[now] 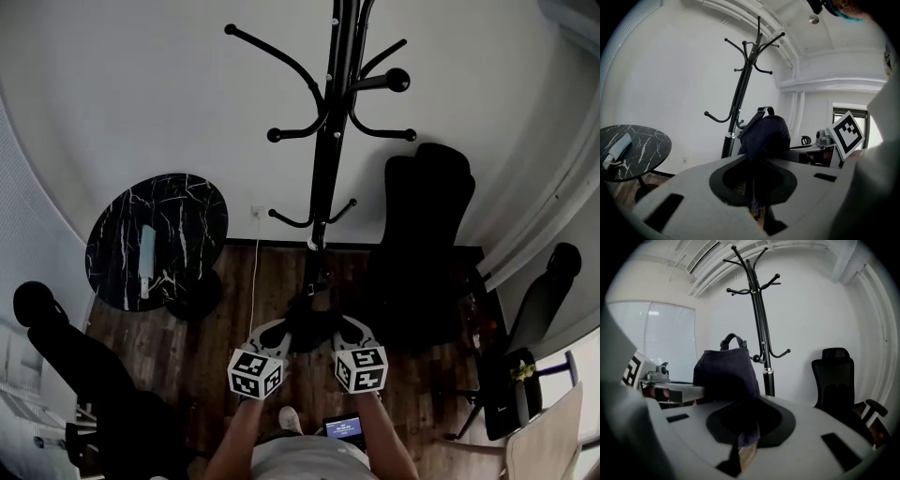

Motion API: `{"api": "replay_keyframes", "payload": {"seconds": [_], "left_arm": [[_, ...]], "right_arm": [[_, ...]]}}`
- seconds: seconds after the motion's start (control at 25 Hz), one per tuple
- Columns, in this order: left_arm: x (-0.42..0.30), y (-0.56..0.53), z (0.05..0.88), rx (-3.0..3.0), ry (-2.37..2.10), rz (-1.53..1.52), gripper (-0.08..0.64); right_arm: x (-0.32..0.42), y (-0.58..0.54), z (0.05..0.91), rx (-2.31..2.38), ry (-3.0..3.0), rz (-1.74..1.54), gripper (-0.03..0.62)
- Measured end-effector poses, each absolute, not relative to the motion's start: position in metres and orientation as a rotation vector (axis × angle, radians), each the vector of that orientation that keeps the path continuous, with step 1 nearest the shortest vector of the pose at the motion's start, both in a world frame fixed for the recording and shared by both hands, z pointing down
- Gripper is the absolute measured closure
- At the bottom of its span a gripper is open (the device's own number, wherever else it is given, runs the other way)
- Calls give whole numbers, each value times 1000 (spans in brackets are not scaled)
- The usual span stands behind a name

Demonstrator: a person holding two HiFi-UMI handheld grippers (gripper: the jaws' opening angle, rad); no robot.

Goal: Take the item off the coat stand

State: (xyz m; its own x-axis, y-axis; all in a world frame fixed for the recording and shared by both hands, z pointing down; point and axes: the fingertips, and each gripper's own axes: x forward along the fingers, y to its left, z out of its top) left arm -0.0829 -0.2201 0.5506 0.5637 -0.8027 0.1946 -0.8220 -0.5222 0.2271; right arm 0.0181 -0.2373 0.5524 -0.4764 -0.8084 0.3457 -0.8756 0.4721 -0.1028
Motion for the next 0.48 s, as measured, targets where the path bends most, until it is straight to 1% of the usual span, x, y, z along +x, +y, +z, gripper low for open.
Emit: {"api": "replay_keyframes", "payload": {"seconds": [0.48], "left_arm": [[-71,-183,531,2472,-1463,62,532]], "right_arm": [[27,-205,534,1370,-2578,366,558]]}}
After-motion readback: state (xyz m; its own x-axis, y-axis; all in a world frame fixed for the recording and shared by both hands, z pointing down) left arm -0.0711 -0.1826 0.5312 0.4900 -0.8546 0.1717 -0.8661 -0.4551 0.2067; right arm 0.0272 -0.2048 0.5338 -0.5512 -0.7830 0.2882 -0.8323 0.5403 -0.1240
